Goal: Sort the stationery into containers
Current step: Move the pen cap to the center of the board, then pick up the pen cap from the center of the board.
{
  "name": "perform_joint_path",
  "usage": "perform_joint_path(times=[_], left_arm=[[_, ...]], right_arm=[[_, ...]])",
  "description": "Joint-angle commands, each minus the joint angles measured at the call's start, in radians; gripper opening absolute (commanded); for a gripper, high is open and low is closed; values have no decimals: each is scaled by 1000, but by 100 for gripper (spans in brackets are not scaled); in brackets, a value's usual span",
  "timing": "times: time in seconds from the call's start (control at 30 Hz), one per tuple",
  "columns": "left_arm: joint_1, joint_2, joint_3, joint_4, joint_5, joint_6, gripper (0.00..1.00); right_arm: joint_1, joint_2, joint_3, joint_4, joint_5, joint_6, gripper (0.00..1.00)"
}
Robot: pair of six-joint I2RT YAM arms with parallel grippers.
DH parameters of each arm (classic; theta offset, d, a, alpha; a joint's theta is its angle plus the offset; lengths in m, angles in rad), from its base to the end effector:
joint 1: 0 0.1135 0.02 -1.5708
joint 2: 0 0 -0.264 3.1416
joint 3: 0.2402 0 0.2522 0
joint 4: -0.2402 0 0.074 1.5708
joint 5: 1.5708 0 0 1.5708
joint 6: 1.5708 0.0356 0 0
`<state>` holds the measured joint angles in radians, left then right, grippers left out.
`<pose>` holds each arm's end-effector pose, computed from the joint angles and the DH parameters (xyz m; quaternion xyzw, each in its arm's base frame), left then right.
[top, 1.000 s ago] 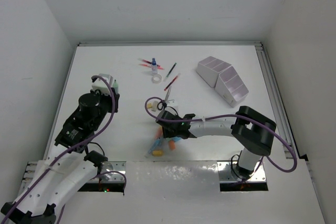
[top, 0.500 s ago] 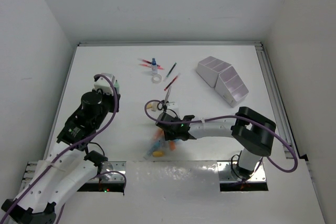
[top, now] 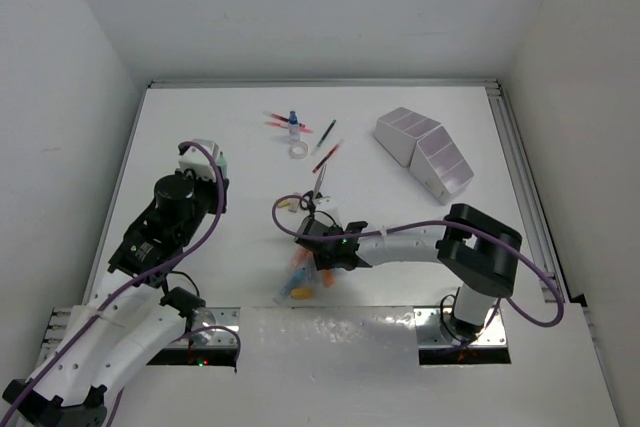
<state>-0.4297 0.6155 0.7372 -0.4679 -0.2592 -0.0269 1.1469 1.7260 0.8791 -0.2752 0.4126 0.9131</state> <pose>0.1332 -0.0510 0.3184 0.0896 0.8099 -0.0260 0.5791 0.1423 0.2806 0.1345 -0.0660 0.9531 0.0839 0.2833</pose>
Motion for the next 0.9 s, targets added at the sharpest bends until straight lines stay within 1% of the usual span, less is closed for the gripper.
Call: perform_joint_path(times=[0.0,0.13,0.2,0.27,0.3,0.33,0.37,0.4,0.43,0.47,0.5,0.53,0.57,0.6,0.63,0.73,0.77,0.8,0.83,0.87], left_arm=[[13,-10,4,43,-8,12,0],[14,-13,2,41,-2,16,0],[14,-14,1,46,11,21,0],[14,-16,1,49,35,21,0],[14,-22,-4,55,85,57,0],[14,-26,-5,60,124,67,0],[14,-31,-10,67,221,88,0],[14,-39,-13,80,286,96,0],[14,-51,-15,89,343,102,0],[16,-57,-18,101,470,105,0],[14,-60,-16,119,527,111,0],[14,-59,-15,127,587,111,0],[16,-54,-10,135,698,108,0],[16,-37,-9,149,745,108,0],[14,-24,-4,150,840,108,0],[14,33,7,181,964,99,0],[14,47,14,219,1029,81,0],[16,79,21,242,1058,73,0],[14,95,36,265,1102,62,0],[16,108,45,320,1124,44,0]], right_arm=[[-9,37,52,-13,29,-46,36],[-10,40,34,-9,22,-46,29],[-9,34,15,10,15,-49,22],[-12,29,9,17,17,-56,12],[-13,14,11,21,18,-62,0],[-22,3,14,22,22,-65,0],[-32,-12,18,30,3,-77,0],[-42,-32,24,40,-17,-124,0],[-58,-86,26,82,-38,-156,0],[-90,-120,29,105,-61,-190,0],[-107,-152,41,138,-116,-263,0],[-152,-220,50,145,-141,-299,0],[-182,-248,78,151,-171,-356,0],[-205,-305,90,157,-249,-381,0],[-264,-327,127,154,-292,-434,0],[-363,-393,179,149,-484,-502,0],[-386,-401,225,146,-533,-537,0],[-403,-405,251,136,-617,-554,0],[-435,-405,283,125,-655,-571,0],[-450,-404,355,111,-690,-603,0]])
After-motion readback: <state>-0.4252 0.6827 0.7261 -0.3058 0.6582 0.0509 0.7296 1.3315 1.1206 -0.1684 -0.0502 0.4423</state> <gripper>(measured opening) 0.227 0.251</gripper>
